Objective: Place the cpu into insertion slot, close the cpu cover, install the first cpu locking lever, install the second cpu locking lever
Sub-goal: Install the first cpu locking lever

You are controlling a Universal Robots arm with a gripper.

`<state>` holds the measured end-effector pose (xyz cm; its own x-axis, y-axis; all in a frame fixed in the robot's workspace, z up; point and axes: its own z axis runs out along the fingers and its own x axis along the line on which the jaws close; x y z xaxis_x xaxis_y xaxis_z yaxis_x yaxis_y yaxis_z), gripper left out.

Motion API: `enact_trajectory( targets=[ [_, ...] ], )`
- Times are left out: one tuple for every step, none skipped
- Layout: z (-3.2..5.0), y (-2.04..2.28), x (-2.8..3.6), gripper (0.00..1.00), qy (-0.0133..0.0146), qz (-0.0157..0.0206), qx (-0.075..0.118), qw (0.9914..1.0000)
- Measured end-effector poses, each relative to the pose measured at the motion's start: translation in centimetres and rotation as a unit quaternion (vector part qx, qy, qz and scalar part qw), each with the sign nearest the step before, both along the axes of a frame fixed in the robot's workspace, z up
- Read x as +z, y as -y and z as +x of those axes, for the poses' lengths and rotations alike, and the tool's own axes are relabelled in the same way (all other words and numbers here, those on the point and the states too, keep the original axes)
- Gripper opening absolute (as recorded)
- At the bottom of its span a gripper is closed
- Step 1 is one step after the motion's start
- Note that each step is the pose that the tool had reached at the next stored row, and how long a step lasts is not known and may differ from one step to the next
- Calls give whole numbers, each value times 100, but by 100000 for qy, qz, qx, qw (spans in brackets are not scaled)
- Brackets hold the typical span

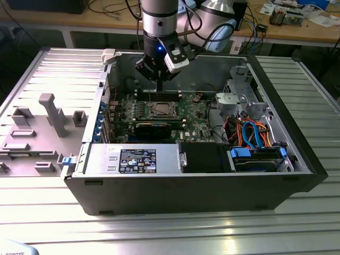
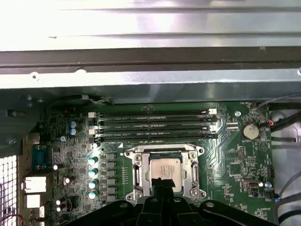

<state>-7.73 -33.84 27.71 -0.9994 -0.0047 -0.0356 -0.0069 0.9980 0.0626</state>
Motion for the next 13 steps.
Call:
enact_trajectory(
  targets=[
    [-4,0,-1,11,3,1,586,99998],
    [-13,0,-1,11,2,1,802,99997],
    [-43,0,-2,11,-1,-5,842,99996],
    [-73,0,-4,11,2,0,836,99997],
    [-102,0,-4,11,1,-1,836,99997],
    [-141,-1,-7,11,9,8,837,99997],
    [-175,-1,-10,11,3,-17,844,99996],
    [-203,-2,-17,11,14,-104,835,99996],
    [-225,-3,-21,11,7,-599,835,99995],
    [-234,-3,-23,11,13,-894,833,99993],
    [-245,-3,-28,11,7,-980,833,99992],
    [-250,-4,-31,11,11,-984,822,99992],
    [-268,-4,-37,11,14,-959,725,99993]
  ],
)
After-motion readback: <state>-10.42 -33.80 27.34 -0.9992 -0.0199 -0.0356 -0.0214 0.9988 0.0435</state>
